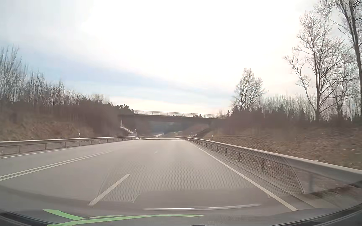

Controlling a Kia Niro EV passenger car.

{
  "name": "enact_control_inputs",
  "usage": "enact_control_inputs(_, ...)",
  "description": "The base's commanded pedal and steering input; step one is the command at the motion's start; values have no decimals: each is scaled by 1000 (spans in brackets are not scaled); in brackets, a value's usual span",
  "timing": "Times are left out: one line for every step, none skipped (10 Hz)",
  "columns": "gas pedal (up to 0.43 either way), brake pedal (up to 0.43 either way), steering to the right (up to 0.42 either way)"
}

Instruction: Follow the waypoints while adhering to traffic rules and regulations

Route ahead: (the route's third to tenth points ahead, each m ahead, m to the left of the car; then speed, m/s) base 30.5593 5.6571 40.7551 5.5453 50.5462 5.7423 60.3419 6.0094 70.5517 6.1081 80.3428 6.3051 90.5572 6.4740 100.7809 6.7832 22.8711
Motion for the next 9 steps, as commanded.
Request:
enact_control_inputs(110, 0, 0)
enact_control_inputs(110, 0, 0)
enact_control_inputs(110, 0, 0)
enact_control_inputs(98, 0, 0)
enact_control_inputs(87, 0, 0)
enact_control_inputs(87, 0, 0)
enact_control_inputs(79, 0, 0)
enact_control_inputs(79, 0, 0)
enact_control_inputs(59, 0, 0)
